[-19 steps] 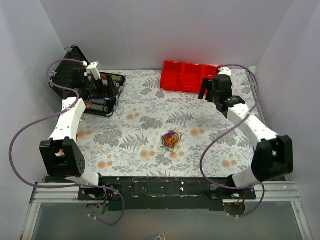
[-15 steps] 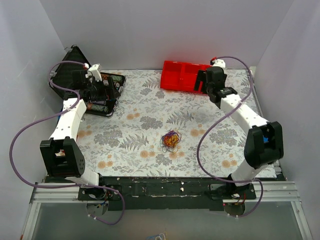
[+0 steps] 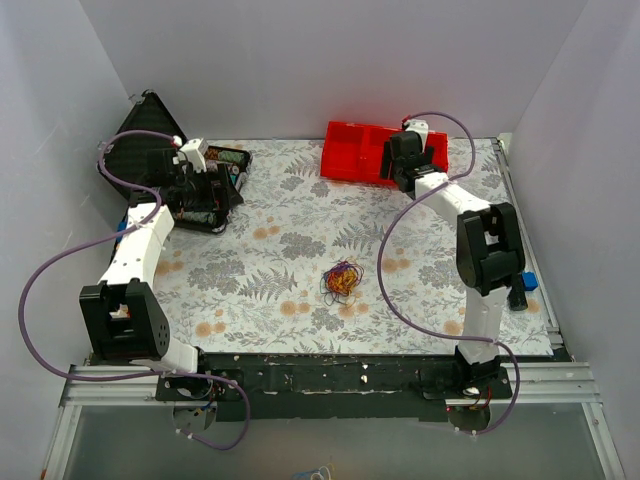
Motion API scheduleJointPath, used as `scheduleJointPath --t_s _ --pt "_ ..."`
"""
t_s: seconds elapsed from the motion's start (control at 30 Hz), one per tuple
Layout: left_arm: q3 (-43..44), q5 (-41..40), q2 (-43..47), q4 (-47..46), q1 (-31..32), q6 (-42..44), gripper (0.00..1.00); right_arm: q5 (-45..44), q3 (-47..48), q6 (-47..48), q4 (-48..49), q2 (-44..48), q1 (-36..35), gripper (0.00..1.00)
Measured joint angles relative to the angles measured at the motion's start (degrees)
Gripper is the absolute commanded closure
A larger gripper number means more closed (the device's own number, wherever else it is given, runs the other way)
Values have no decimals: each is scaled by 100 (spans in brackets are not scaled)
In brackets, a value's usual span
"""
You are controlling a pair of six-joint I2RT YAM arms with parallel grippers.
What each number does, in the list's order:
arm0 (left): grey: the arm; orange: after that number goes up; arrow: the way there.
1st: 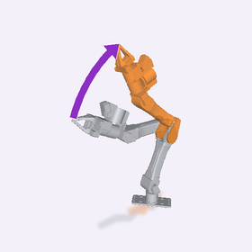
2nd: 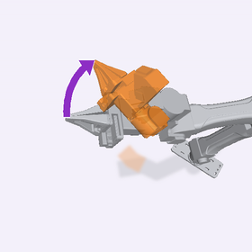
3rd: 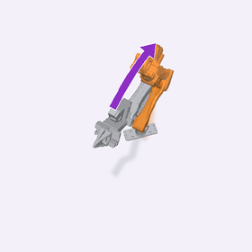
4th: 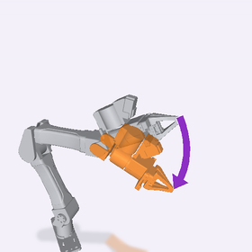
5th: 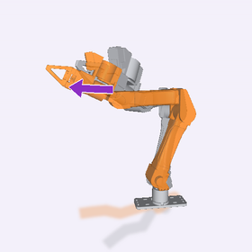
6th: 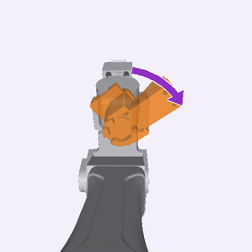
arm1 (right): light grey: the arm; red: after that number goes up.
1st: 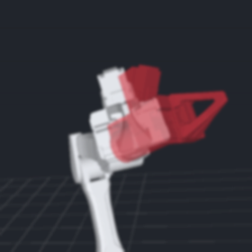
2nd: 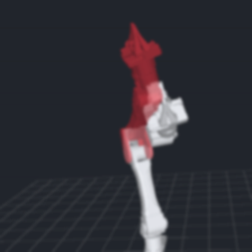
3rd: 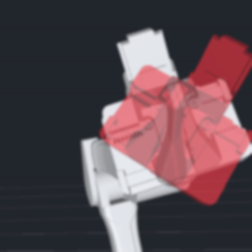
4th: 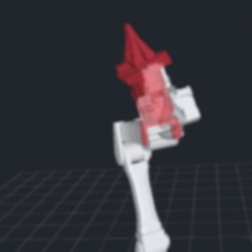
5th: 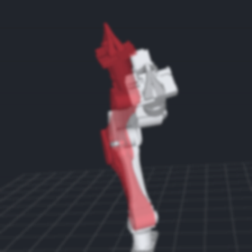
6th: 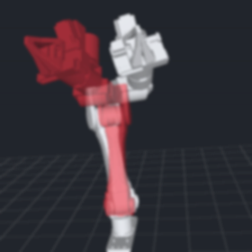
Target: Untangle the cables
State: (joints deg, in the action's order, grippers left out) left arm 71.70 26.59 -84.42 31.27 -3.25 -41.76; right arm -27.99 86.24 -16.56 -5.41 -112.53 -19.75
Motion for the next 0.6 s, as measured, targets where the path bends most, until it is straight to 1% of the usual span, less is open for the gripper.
scheduleJointPath --t_s 0.23,0.37,0.5,0.6 --pt "-66 -7 31 0 0 94 2 -59 918 271 -9 -979 35 18" --pt "-173 -24 96 11 0 125 2 2 1342 319 -2 -1342 162 23" --pt "-256 -28 155 -2 0 138 2 166 1443 304 -4 -1484 415 30" --pt "-321 -31 181 -2 0 142 2 337 1443 280 -4 -1523 570 41"
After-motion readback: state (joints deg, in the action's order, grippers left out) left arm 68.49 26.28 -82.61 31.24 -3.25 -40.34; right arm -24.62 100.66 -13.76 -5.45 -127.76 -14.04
